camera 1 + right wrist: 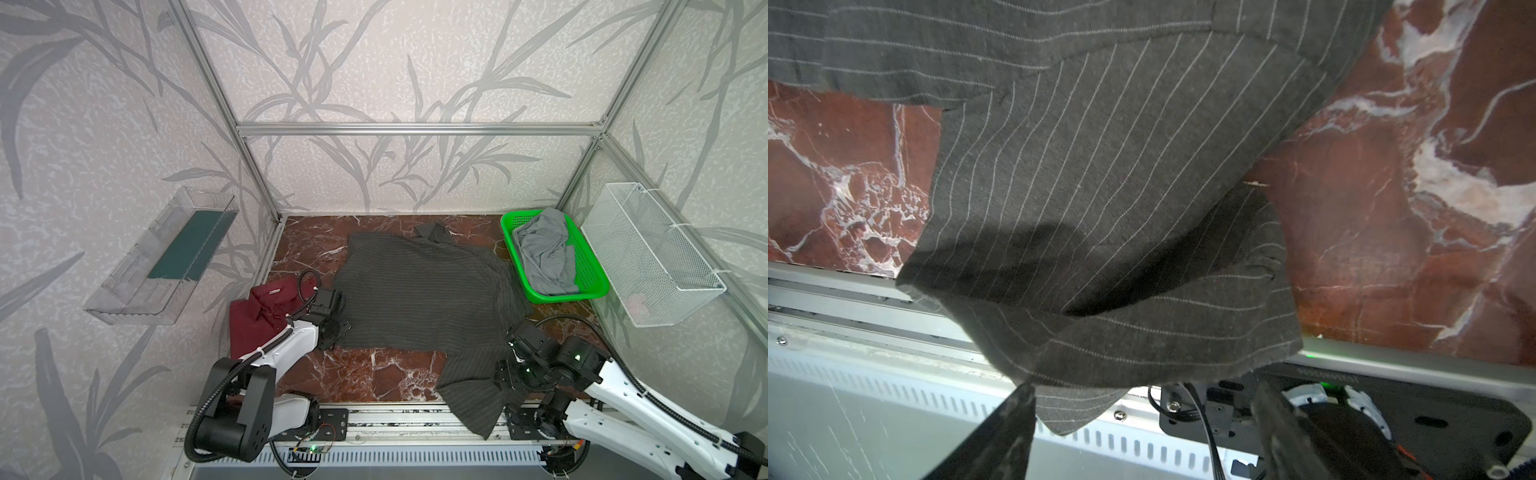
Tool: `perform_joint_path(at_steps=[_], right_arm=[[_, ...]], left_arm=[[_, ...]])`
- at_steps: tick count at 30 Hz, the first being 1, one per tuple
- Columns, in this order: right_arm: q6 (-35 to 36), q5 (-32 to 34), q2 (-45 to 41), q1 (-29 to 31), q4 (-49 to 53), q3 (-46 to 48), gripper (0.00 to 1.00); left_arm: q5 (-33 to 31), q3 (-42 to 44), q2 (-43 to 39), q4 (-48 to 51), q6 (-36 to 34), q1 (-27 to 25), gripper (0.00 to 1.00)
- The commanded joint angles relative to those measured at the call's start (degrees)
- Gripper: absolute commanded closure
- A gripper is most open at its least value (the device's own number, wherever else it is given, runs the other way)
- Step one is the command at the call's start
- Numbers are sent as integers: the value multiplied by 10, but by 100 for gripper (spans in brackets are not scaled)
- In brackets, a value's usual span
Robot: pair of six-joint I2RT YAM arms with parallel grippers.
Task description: Fold and stack the long sleeve shirts
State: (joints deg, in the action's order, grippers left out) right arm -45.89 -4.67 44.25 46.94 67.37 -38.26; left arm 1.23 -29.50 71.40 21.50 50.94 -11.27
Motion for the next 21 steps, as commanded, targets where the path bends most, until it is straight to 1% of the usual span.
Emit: perform_joint_path(at_steps=[1,6,9,11,13,15,17,21], right_arm=[[-25,21,11,32,-3,3,20],[-31,-7,30,50,-42,23,24],[-33,-4,42,64,-52,24,28],[-32,4,51,71,-51,20,31],[-28,13,60,73,-48,12,43],[-25,21,65,74,-46,5,49],[-23,31,65,74,-45,1,56],[-19,46,64,75,-47,3,77]], left_arm=[[-6,9,-35,73,-9,-3,100],[-28,17,-56,98,-18,-2,100],[-40,8,-63,126,-15,-2,100],[-35,3,-69,133,-16,-2,100],[-27,-4,-77,136,-13,-2,100],[-22,-9,-86,135,-14,-2,100],[-29,-14,-94,136,-13,-1,100],[-44,-28,-110,151,-12,2,100]])
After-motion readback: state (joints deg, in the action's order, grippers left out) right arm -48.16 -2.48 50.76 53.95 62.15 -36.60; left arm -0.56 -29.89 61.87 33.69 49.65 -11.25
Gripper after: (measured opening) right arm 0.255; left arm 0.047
